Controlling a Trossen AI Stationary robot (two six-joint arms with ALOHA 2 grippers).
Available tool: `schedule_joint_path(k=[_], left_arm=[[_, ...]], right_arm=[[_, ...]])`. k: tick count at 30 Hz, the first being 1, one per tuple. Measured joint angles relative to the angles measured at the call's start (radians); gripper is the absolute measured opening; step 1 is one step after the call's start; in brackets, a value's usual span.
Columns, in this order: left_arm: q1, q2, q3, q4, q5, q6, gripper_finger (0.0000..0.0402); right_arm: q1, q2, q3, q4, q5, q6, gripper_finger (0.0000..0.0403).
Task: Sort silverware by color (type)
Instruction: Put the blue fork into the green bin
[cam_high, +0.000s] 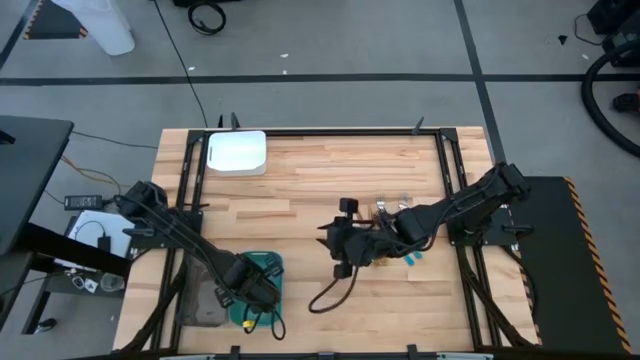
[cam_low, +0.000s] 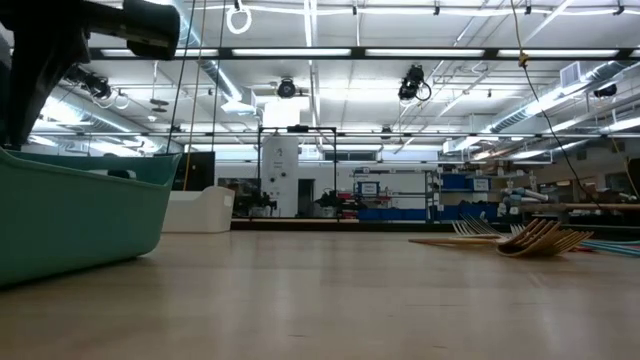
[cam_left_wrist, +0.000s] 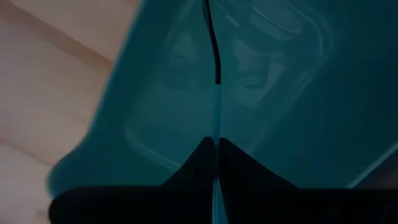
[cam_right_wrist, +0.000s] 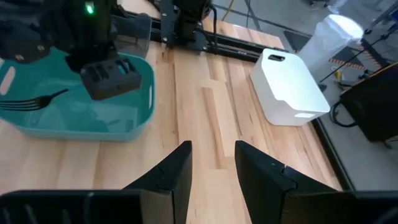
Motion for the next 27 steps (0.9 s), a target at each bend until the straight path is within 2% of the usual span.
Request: schedule_joint_path(k=[7, 20, 27], left_arm=[[0.005, 0.027, -0.002, 0.024, 0.003, 0.002, 0.0016], [0.020, 0.109, -0.003, 0.045, 0.052, 0.006, 0.0016], [0.020, 0.115, -0.003, 0.045, 0.054, -0.029, 0.0056]], right_arm=[[0.040, 0.001, -0.010, 0.014, 0.085, 0.018, 0.0132], [0.083, 0.030, -0.010, 0.047, 0.167, 0.009, 0.0132], [0.087, 0.030, -0.010, 0.042, 0.181, -0.009, 0.0132]])
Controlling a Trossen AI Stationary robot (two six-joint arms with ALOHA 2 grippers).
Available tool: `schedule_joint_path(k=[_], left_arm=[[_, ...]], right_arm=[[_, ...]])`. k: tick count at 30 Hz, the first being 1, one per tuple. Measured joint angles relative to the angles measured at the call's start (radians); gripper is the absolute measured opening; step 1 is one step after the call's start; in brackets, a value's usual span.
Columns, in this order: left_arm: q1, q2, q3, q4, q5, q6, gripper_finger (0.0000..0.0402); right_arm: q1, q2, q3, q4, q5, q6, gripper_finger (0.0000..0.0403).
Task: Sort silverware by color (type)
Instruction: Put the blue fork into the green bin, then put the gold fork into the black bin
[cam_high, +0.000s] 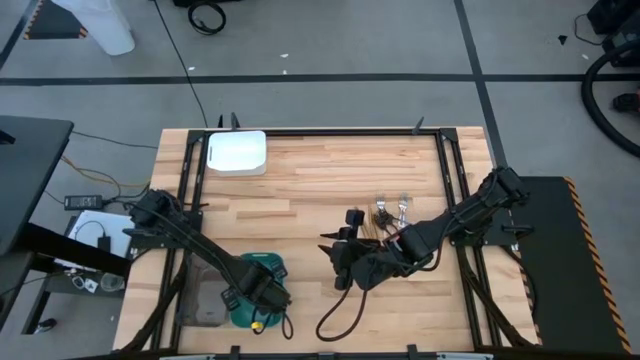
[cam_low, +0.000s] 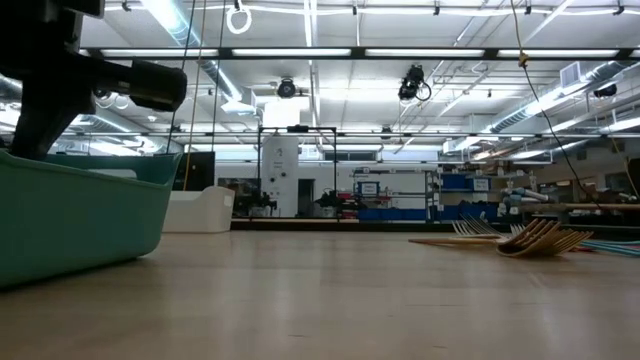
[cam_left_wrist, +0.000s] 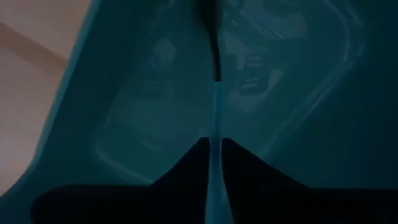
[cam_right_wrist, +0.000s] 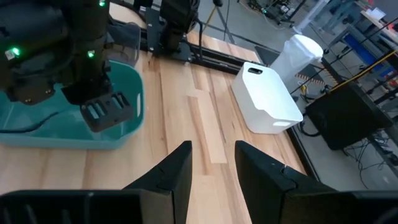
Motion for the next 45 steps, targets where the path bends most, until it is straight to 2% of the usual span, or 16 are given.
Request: schedule_joint_path(k=[8, 15, 21, 25, 30, 36, 45], left_arm=[[-0.001, -0.020, 0.008, -0.020, -0.001, -0.054, 0.0109], [0.001, -0.019, 0.092, -0.079, -0.077, -0.232, 0.0102], [0.005, -0.019, 0.159, -0.089, -0.088, -0.299, 0.0094], [0.010, -0.019, 0.162, -0.086, -0.120, -0.362, 0.0093], [0.001, -0.034, 0.151, 0.040, -0.203, -0.311, 0.0093], [0.028, -0.090, 0.062, 0.216, -0.229, -0.285, 0.0093], [0.068, -0.104, 0.055, 0.321, -0.242, -0.371, 0.0093]], right_arm=[[0.000, 0.000, 0.000, -0.024, 0.000, -0.008, 0.0132], [-0.012, 0.000, -0.012, -0.033, -0.016, -0.030, 0.0132], [-0.060, -0.001, -0.060, -0.039, -0.132, -0.005, 0.0132], [-0.079, -0.001, -0.094, -0.078, -0.170, 0.002, 0.0132], [-0.091, -0.005, -0.144, -0.071, -0.203, -0.008, 0.0132], [-0.090, -0.006, -0.209, -0.089, -0.280, 0.077, 0.0132], [-0.088, -0.006, -0.230, -0.322, -0.358, 0.270, 0.0132]])
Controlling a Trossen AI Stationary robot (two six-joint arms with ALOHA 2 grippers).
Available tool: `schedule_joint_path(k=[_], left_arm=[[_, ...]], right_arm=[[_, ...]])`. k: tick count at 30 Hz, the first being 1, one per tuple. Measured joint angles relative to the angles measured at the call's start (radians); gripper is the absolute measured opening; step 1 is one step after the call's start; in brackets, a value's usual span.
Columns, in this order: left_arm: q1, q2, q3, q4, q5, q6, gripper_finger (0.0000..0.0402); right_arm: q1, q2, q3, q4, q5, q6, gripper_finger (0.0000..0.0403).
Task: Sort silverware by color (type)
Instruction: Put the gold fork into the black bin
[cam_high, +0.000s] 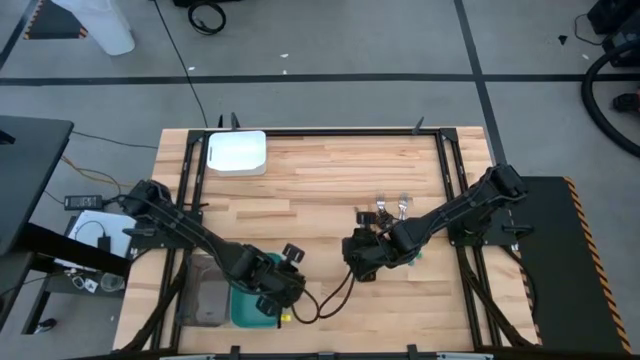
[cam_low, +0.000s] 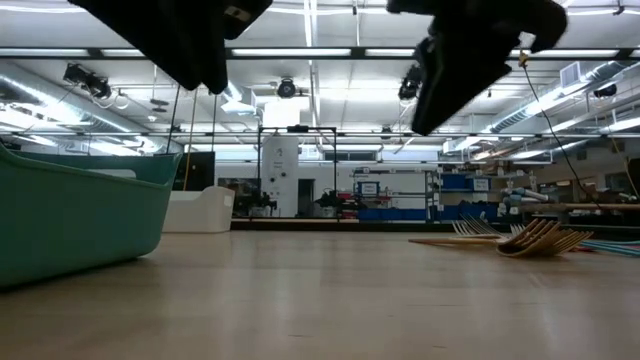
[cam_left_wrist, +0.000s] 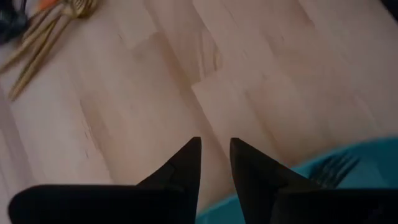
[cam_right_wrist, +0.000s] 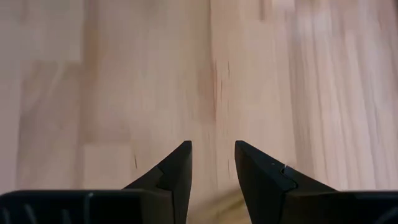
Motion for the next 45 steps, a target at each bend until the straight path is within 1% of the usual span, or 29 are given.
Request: schedule_joint_path(k=[4, 7, 9, 13, 17, 21, 28, 32, 35, 40, 43, 45], left_arm=[[0.017, 0.000, 0.000, 0.006, -0.002, -0.137, 0.0093], [0.028, 0.000, -0.001, 0.028, -0.001, -0.262, 0.0093], [0.029, 0.000, 0.000, 0.045, -0.001, -0.317, 0.0093], [0.029, 0.000, -0.001, 0.082, -0.001, -0.373, 0.0093], [0.031, 0.000, -0.001, 0.135, -0.002, -0.442, 0.0093], [0.033, 0.000, -0.001, 0.190, -0.003, -0.488, 0.0093], [0.024, 0.001, -0.001, 0.222, -0.010, -0.434, 0.0094], [-0.020, 0.026, -0.002, 0.250, -0.120, -0.338, 0.0094], [-0.043, 0.035, -0.002, 0.282, -0.140, -0.266, 0.0094], [-0.043, 0.044, -0.004, 0.360, -0.100, -0.139, 0.0093], [-0.027, 0.053, -0.044, 0.480, -0.037, -0.055, 0.0093], [-0.015, 0.055, -0.077, 0.529, -0.026, -0.007, 0.0093]], right_arm=[[0.006, 0.000, 0.000, -0.124, -0.053, 0.072, 0.0132], [0.023, -0.005, 0.000, -0.197, -0.061, 0.096, 0.0132], [0.037, -0.005, 0.000, -0.226, -0.064, 0.088, 0.0132], [0.050, -0.005, 0.000, -0.284, -0.090, 0.065, 0.0131], [0.044, -0.005, 0.000, -0.381, -0.137, 0.107, 0.0128], [0.040, -0.005, 0.000, -0.393, -0.138, 0.094, 0.0124], [0.027, -0.005, -0.032, -0.339, -0.137, -0.121, 0.0122], [0.019, -0.005, -0.107, -0.252, -0.139, -0.238, 0.0122], [0.014, -0.005, -0.157, -0.193, -0.130, -0.263, 0.0122], [-0.009, -0.005, -0.207, -0.159, -0.121, -0.285, 0.0120], [-0.030, -0.005, -0.228, -0.154, -0.122, -0.301, 0.0115], [-0.046, -0.005, -0.230, -0.153, -0.124, -0.315, 0.0112]])
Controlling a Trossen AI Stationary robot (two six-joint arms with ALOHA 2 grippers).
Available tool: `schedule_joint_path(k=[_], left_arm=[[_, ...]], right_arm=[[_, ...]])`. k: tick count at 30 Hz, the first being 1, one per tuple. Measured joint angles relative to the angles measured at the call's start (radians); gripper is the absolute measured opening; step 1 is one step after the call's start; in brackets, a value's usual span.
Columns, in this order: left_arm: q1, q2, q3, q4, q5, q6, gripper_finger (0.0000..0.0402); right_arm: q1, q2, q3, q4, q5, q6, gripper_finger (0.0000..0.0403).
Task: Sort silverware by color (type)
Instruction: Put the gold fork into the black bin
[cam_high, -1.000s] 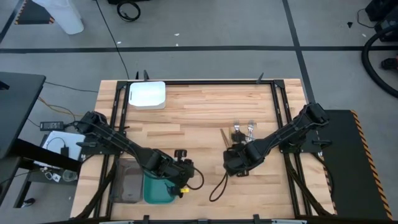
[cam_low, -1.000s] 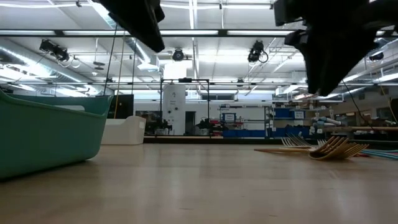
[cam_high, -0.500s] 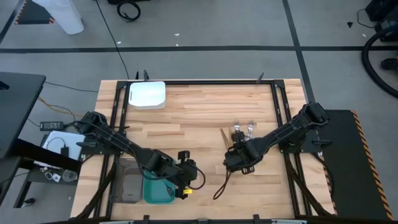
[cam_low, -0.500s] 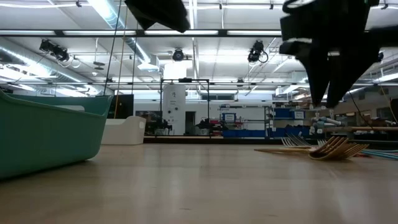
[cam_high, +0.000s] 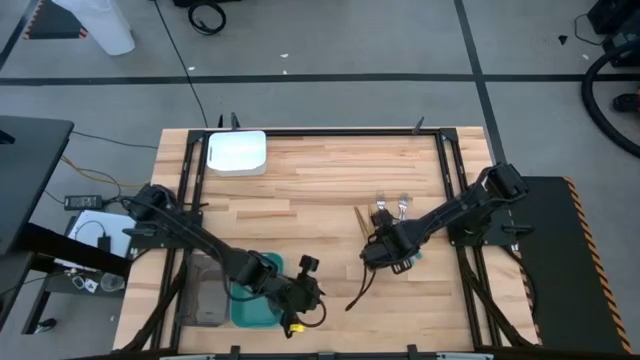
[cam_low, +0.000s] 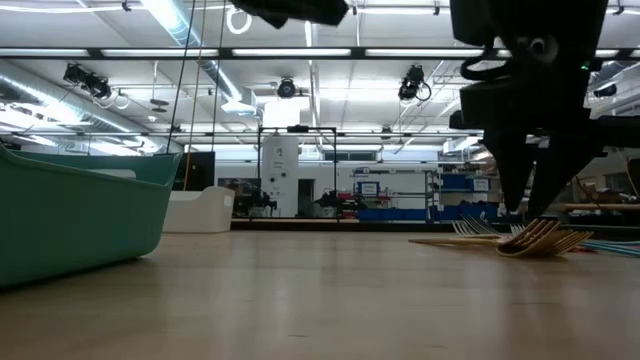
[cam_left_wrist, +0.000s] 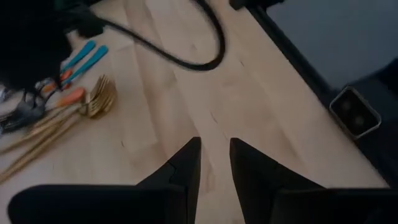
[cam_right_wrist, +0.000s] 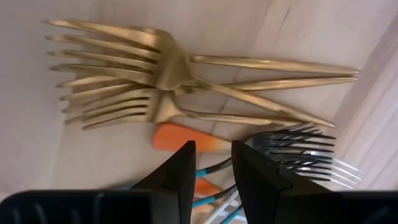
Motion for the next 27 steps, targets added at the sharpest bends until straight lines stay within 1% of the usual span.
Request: schedule_joint_path(k=[5, 7, 10, 13, 15, 17, 20, 24, 27], left_arm=[[0.043, -0.001, -0.030, -0.014, 0.001, 0.062, 0.0093], [0.058, -0.004, -0.029, -0.026, 0.007, 0.064, 0.0093], [0.075, -0.004, -0.029, -0.035, 0.042, 0.041, 0.0093], [0.077, -0.004, -0.029, -0.035, 0.054, 0.013, 0.0093], [0.078, -0.004, -0.029, -0.040, 0.055, 0.010, 0.0093], [0.077, -0.004, -0.029, -0.041, 0.055, -0.011, 0.0093], [0.077, -0.004, -0.029, -0.041, 0.054, -0.066, 0.0093], [0.074, -0.004, -0.029, -0.047, 0.054, -0.141, 0.0093], [0.069, -0.004, -0.029, -0.053, 0.054, -0.158, 0.0093]], right_arm=[[-0.026, -0.019, -0.001, 0.022, -0.009, -0.082, 0.0106], [-0.030, -0.020, 0.000, 0.027, -0.024, -0.163, 0.0105], [-0.031, -0.019, 0.000, 0.025, -0.036, -0.328, 0.0106], [-0.031, -0.019, 0.000, 0.037, -0.008, -0.466, 0.0109], [-0.031, -0.018, 0.000, 0.071, 0.020, -0.503, 0.0111], [-0.045, -0.011, 0.000, 0.128, 0.019, -0.531, 0.0113], [-0.065, -0.007, 0.000, 0.145, -0.013, -0.583, 0.0113], [-0.084, -0.005, 0.000, 0.165, -0.022, -0.615, 0.0108], [-0.097, -0.005, 0.000, 0.168, -0.076, -0.617, 0.0104]])
